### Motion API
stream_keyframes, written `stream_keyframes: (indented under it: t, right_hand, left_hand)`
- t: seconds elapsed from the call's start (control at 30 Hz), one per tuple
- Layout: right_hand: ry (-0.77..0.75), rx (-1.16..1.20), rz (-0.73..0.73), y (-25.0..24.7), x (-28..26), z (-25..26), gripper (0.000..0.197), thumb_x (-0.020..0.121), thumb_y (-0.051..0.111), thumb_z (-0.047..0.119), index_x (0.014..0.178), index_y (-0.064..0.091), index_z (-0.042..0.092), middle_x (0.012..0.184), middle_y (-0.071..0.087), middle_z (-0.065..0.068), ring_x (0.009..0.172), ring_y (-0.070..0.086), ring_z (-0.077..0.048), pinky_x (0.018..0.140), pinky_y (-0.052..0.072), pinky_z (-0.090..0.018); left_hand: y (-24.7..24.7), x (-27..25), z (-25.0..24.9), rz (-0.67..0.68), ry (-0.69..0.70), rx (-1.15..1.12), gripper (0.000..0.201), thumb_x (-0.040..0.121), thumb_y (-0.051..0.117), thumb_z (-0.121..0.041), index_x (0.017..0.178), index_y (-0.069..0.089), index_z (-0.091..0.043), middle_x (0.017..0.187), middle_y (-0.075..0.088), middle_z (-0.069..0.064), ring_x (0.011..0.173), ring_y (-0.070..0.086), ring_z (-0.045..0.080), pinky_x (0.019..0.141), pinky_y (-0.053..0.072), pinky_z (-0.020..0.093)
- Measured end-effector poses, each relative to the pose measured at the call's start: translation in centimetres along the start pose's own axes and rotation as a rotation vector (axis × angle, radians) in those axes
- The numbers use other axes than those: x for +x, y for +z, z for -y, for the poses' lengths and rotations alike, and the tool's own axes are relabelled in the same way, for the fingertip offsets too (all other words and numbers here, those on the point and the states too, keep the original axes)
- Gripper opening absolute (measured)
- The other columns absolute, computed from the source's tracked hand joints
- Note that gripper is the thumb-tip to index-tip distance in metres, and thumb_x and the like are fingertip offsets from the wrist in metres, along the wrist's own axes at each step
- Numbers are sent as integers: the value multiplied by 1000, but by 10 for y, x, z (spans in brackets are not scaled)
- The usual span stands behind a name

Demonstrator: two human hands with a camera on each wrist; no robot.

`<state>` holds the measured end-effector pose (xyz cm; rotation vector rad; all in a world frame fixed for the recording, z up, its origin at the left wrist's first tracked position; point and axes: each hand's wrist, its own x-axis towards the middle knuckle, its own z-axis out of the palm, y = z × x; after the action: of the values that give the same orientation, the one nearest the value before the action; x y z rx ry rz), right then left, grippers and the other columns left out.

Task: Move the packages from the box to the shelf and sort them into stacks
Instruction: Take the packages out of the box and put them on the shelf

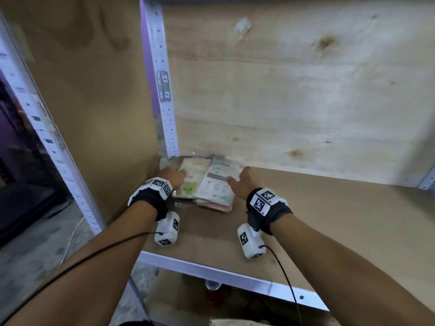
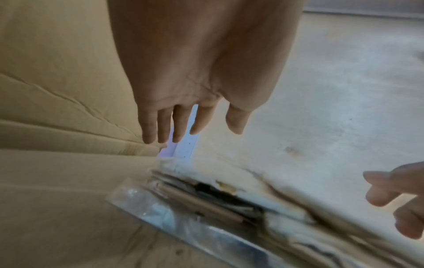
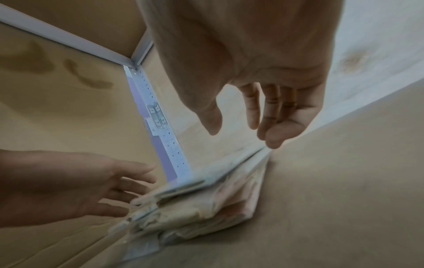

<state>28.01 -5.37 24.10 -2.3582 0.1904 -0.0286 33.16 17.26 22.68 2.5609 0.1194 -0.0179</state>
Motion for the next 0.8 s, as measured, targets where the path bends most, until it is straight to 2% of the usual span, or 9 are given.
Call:
stream_keyframes:
  t: [0.07,0.13,0.17,0.3,0.4,0.47,0.6,0.73,0.8]
  right_hand:
    - [-70,-14,18,-18,-19,-1,22,96,58,26,92,57,4,93,61,-14,82,60,-28,89,53,-41]
    - [-133,20,82,-36,-44,-5,19,95,56,19,80,56,7,79,63,-13,69,59,-26,72,56,-39]
    - [-161,50,127,-44,-58,-6,16,95,56,17,81,58,9,79,66,-13,67,61,-26,65,55,-36]
    - [-230,68,211,-74,-124,-25,8,95,54,10,93,60,6,76,65,-10,60,60,-20,47,47,-19]
    - [-228,65,199,-91,-171,-44,14,97,54,8,104,60,-2,80,65,-14,61,59,-20,47,46,-19]
    - [-235,45,196,-101,-201,-56,16,96,56,9,105,60,-4,82,66,-18,63,60,-25,54,48,-26]
    - [-248,-50,179,-114,-249,-77,19,93,61,9,104,62,-6,88,70,-27,70,63,-28,67,56,-41]
    - [-215,-130,178,-111,-288,-100,15,92,60,8,100,65,-4,87,72,-23,66,62,-26,57,52,-29]
    - [-196,-207,196,-103,-304,-115,15,91,57,10,95,67,0,88,74,-21,64,64,-25,60,53,-29]
  left_hand:
    - [-11,-23,-8,-80,50,-35,31,101,44,-33,116,58,-10,127,60,20,111,59,38,96,47,40]
    - [-19,-51,-17,-165,100,-124,24,96,51,-29,77,56,-15,98,66,17,92,61,35,81,48,35]
    - [-20,-65,-22,-177,127,-170,26,95,53,-26,72,57,-16,89,65,12,85,60,32,75,45,31]
    - [-14,-135,-41,-144,262,-278,16,93,63,-23,88,73,-12,83,68,0,82,63,18,69,45,20]
    - [1,-180,-46,-104,299,-322,21,92,65,-24,84,73,-6,84,73,9,85,68,28,83,55,33]
    - [13,-211,-50,-26,304,-347,23,94,63,-24,84,73,-6,82,73,13,84,69,33,84,57,40]
    - [38,-267,-57,70,320,-409,24,97,58,-26,76,66,-19,68,69,0,65,64,20,69,53,30]
    - [65,-309,-58,167,262,-456,34,102,50,-19,71,62,-12,64,62,6,53,54,18,49,45,18]
    - [80,-327,-57,188,243,-443,33,102,47,-14,73,63,-9,63,63,4,48,55,12,44,43,12]
